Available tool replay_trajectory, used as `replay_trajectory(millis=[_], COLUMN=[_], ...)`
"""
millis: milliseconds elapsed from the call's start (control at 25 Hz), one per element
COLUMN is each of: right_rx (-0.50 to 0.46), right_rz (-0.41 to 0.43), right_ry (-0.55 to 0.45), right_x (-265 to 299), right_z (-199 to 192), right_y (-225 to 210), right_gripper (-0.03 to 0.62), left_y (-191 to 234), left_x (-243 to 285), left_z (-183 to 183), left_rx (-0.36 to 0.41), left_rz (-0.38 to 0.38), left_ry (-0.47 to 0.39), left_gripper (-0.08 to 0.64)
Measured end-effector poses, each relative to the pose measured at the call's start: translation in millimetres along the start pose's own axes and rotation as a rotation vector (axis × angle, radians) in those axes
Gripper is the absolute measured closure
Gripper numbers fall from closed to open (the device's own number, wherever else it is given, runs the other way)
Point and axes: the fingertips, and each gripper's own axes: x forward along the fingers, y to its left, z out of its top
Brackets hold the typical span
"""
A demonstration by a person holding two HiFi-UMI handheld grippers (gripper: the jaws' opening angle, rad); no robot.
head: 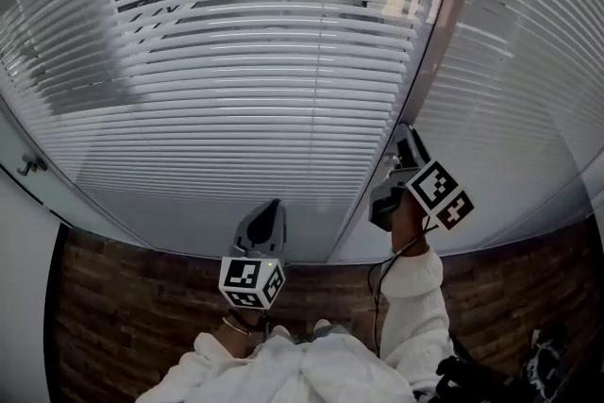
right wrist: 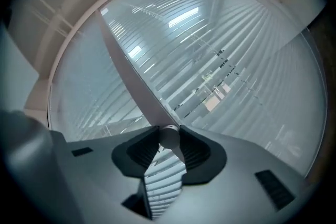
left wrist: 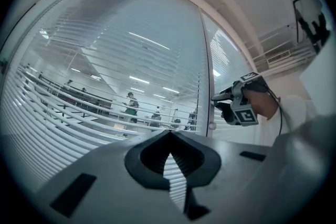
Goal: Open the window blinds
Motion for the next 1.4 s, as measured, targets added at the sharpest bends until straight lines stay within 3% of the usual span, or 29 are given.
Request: replay_trajectory(millis=[360, 520, 680, 880, 1000, 1120, 1200, 1400], right_rx=[0.097, 0.076, -0.08, -0.486, -0.672, -0.672, -0.64, -0.666], right_rz=[0.01, 0.014, 0.029, -0.043, 0.054, 0.125, 0.137, 0.157], right_ry=[-0.027, -0.034, -0.044, -0.183, -0.216, -0.1, -0.049, -0.048], right_x=[-1, -1, -3, -39, -75, -78, -73, -67], right_z=[-1, 0, -2, -20, -63, -107, -120, -119], right_y=[-1, -1, 1, 6, 39, 52, 52, 56], right_gripper=[0.46, 0.46, 0.459, 0.457, 0.457, 0.523, 0.523, 0.523], left_y=[4, 5, 3, 0, 0, -1, -4, -6], left_x=[-3, -2, -2, -1, -5, -5, -3, 2], left_z=[-3, -5, -5, 1, 6, 10, 11, 10], left_rx=[-0.002, -0.005, -0.006, 0.008, 0.017, 0.013, 0.012, 0.011], left_rz=[0.009, 0.017, 0.018, 0.018, 0.023, 0.02, 0.015, 0.018], left_ry=[0.001, 0.003, 0.004, -0.024, -0.046, -0.056, -0.058, -0.062], left_gripper=[0.563, 0.563, 0.563, 0.563, 0.563, 0.563, 0.563, 0.563])
